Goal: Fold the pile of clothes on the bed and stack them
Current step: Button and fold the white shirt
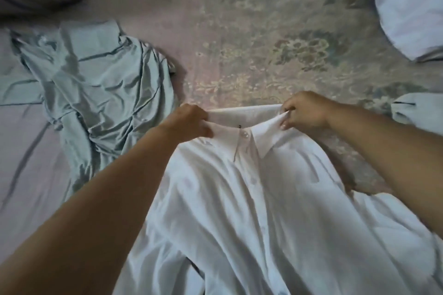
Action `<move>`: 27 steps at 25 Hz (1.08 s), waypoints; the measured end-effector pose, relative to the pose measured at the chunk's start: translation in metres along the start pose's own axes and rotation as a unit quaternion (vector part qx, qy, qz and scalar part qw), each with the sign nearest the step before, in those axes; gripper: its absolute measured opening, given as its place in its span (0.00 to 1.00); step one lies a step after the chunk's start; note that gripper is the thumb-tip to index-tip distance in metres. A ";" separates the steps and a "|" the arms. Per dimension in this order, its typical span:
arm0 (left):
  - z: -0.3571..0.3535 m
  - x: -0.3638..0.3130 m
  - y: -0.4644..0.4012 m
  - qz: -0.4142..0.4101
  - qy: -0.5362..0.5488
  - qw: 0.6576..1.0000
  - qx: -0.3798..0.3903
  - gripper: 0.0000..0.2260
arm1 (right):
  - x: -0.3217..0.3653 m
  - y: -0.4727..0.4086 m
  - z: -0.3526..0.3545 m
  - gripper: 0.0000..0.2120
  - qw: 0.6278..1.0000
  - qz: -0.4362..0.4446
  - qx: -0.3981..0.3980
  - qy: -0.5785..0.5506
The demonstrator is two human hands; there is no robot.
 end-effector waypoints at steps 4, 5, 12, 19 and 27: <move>0.100 -0.034 0.054 -0.029 0.153 0.982 -0.107 0.08 | 0.031 0.070 0.084 0.08 0.962 -0.032 -0.039 -0.270; 0.127 -0.045 0.067 -0.031 0.178 0.977 -0.111 0.08 | 0.043 0.086 0.110 0.09 0.954 -0.026 -0.047 -0.296; 0.376 -0.119 0.144 -0.062 0.244 0.961 -0.112 0.12 | 0.122 0.206 0.355 0.16 0.973 0.019 -0.054 -0.224; 0.572 -0.206 0.232 -0.090 0.233 0.917 -0.311 0.17 | 0.196 0.331 0.535 0.13 0.934 0.077 -0.253 -0.240; 0.704 -0.277 0.332 -0.001 0.195 0.845 -0.498 0.15 | 0.270 0.430 0.645 0.13 0.856 0.190 -0.446 -0.179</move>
Point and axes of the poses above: each hand's wrist, its own y-axis away from the middle knuckle, its own z-axis out of the back of the hand, x = y × z, the point moved 5 cm from there along -y, towards the middle knuckle, and after that the axes turned 1 degree about y, right-handed, at the moved point
